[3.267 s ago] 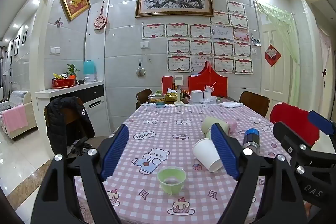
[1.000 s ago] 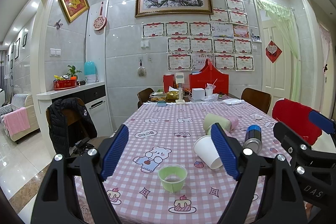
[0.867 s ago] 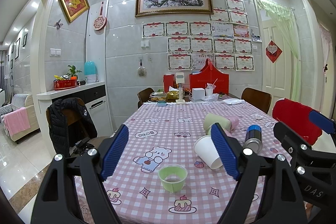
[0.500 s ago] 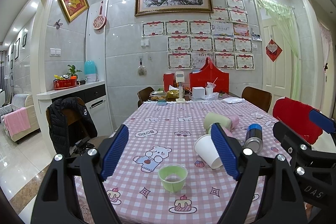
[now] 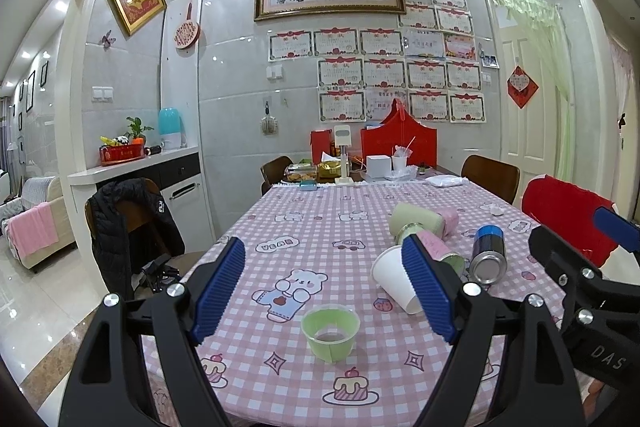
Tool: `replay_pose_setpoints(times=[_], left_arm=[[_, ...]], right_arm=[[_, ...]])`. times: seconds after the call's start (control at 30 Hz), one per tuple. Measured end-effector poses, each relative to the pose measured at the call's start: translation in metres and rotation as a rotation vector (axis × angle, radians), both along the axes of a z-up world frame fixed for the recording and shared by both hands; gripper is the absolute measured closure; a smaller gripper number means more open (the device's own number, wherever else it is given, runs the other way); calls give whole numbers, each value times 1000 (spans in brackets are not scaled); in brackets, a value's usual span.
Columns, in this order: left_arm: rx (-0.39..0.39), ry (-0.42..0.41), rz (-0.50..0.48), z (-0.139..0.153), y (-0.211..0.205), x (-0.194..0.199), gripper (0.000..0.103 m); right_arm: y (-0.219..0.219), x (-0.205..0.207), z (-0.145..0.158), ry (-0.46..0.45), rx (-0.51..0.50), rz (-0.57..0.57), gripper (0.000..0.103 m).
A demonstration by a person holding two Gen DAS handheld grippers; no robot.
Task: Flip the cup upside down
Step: 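Move the left gripper toward the white paper cup lying on its side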
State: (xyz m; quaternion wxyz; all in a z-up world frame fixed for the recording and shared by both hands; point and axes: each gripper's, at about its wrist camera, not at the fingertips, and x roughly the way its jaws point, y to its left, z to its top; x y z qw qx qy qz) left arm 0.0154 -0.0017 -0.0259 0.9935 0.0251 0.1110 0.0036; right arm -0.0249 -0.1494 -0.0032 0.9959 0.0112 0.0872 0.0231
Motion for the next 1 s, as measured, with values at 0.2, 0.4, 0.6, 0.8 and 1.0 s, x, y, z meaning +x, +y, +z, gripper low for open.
replay_pose_setpoints(times=[0.2,0.4,0.6,0.8,1.0], left_arm=[[-14,60,-31,-5,13,15,23],[-62,171,-31,-24,36,44,23],[-100,284,-68,-46,39,70,23],[-129,382,-81,-72,36,91,23],[-131,437,-97,-87,30,102,23]], right_arm=[[0,8,-7,24,-11,-12,8],[-4,21,-17,88,3,-17,8],[-10,42,-36,206,41,5,8],[-11,57,-54,269,64,21,8],[-13,65,-66,286,95,17,8]])
